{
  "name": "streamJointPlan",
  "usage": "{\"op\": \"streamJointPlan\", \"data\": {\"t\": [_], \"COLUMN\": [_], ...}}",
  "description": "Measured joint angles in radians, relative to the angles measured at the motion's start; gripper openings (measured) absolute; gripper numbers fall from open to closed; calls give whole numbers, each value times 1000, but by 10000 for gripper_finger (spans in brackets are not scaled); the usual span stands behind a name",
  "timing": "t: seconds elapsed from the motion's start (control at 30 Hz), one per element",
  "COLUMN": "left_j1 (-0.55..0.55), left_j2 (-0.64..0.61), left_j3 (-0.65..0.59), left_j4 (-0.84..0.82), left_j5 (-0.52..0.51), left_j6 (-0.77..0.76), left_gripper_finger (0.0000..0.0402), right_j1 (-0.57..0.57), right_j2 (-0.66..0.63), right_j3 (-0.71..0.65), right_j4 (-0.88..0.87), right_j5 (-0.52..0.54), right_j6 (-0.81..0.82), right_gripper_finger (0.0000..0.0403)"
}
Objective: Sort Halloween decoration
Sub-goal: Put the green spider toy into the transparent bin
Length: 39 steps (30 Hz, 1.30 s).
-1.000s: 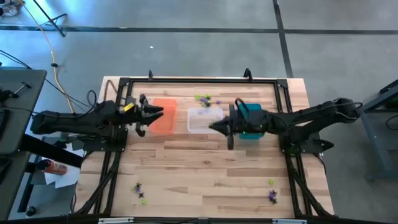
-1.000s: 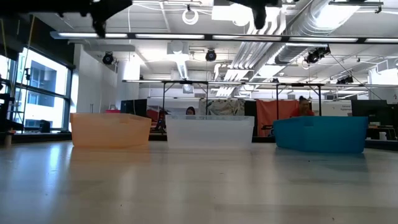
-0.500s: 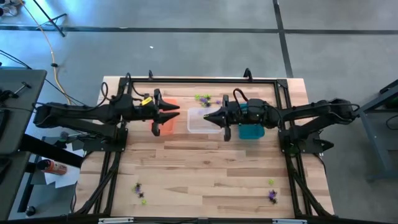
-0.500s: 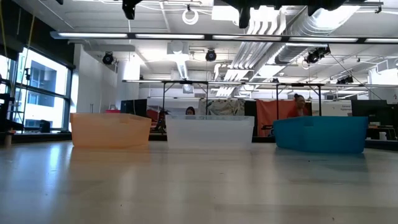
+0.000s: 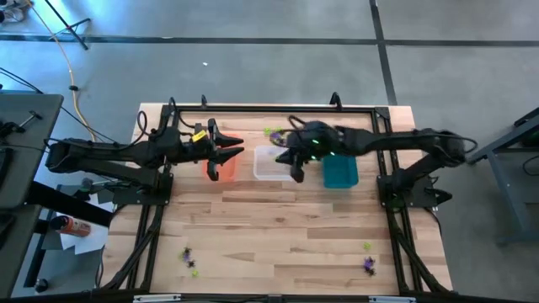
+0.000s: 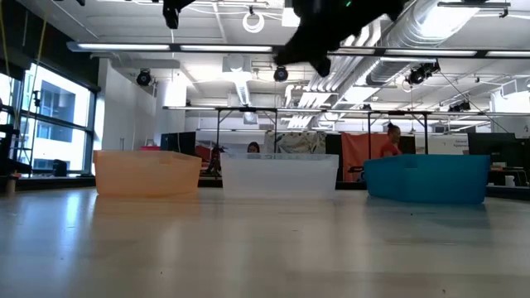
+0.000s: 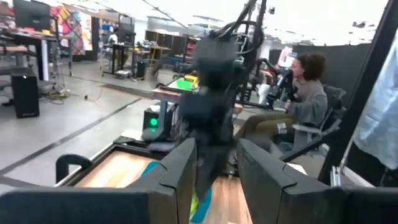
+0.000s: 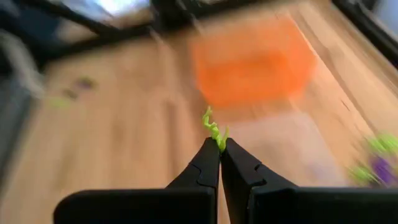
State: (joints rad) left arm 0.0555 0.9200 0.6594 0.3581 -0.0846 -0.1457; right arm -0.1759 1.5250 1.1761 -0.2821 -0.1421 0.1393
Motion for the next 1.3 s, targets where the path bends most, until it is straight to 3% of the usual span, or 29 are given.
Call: {"op": "streamJointPlan", "data": {"t": [0.27,0.63,1.07,1.17,1.3], "left_j1": [0,0,1,1,1], "left_j2": [0,-4,-4,-4,-4], "left_j3": [1,2,2,2,2], "left_j4": [125,251,241,240,240], "left_j5": [0,0,13,13,13], "left_j6": [17,18,62,63,46], "left_gripper_finger": [106,106,106,106,106], "right_j1": [-101,-104,-104,-104,-104], "right_j2": [311,564,588,588,588], "right_j3": [278,418,386,386,386], "right_j4": [-381,-463,-485,-478,-475], "right_j5": [12,39,16,32,28], "right_j6": [-16,292,533,549,553], "right_gripper_finger": [0,0,6,30,92]}}
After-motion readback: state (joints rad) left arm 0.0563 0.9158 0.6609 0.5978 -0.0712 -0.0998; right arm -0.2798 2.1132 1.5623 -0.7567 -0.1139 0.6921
